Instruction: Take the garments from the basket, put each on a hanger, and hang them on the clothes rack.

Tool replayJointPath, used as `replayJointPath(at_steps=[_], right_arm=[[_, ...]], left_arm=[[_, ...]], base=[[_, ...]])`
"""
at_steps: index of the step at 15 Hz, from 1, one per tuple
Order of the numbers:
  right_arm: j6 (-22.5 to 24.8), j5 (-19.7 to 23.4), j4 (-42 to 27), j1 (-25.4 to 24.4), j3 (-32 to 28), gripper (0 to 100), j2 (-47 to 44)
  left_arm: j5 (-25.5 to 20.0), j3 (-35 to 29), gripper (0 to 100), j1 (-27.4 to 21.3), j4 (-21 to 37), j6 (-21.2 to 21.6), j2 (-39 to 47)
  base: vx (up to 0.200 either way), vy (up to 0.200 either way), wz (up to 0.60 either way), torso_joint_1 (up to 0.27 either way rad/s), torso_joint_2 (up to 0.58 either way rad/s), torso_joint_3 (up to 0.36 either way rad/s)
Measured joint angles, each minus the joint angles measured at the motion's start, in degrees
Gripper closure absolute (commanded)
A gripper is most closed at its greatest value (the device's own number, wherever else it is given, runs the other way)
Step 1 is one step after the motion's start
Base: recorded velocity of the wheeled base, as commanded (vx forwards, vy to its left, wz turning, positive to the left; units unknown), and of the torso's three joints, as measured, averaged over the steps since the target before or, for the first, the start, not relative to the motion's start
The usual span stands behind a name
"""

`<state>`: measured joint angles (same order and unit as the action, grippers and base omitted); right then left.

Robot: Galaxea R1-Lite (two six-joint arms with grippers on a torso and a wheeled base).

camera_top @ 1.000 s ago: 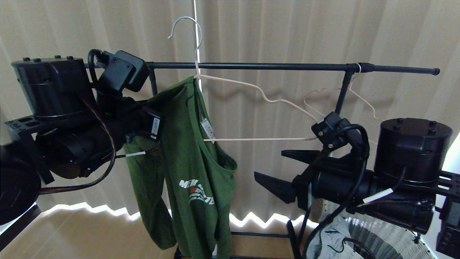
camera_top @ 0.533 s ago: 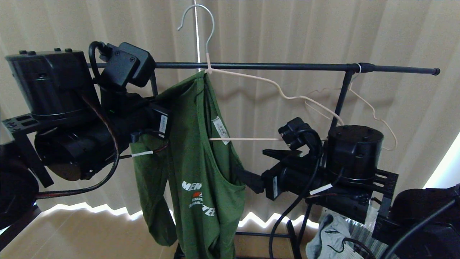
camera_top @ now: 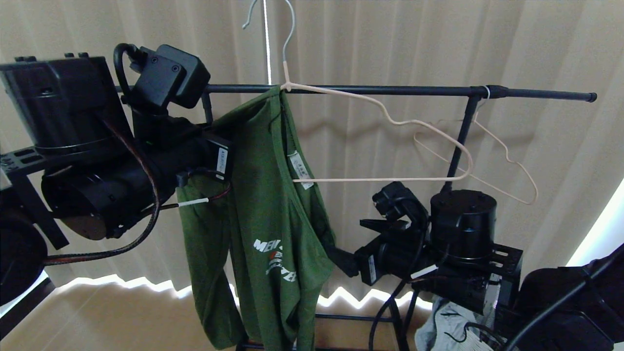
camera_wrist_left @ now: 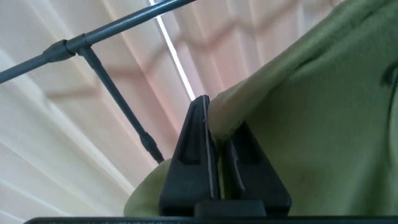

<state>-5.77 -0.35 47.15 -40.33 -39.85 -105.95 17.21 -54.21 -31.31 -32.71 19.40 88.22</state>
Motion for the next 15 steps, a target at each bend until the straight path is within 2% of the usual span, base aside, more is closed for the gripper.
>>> replayJointPath(at_steps=[4,8,11,13,15], right_arm=[[0.13,-0.02,0.0,2.66,3.91,100,2.62],[0.41,-0.07,-0.51,7.53,6.42,100,6.72],[0.49,0.15,-0.76,13.07,6.92,100,9.69],[0.49,0.45,-0.76,14.9,6.95,100,11.39],[0.51,0.65,-0.76,15.41,6.89,100,12.26]], left_arm=[[0.05,-0.06,100,0.17,0.04,0.01,-0.05],[1.76,1.71,100,0.39,-0.05,0.68,0.09],[2.46,5.21,100,2.95,-0.09,5.32,0.06],[2.84,7.0,100,4.66,-0.35,7.91,0.04],[2.99,8.19,100,5.1,-0.46,8.63,0.04]], base=[[0.0,0.0,0.0,0.0,0.0,0.0],[0.0,0.0,0.0,0.0,0.0,0.0],[0.0,0.0,0.0,0.0,0.0,0.0],[0.0,0.0,0.0,0.0,0.0,0.0],[0.0,0.0,0.0,0.0,0.0,0.0]])
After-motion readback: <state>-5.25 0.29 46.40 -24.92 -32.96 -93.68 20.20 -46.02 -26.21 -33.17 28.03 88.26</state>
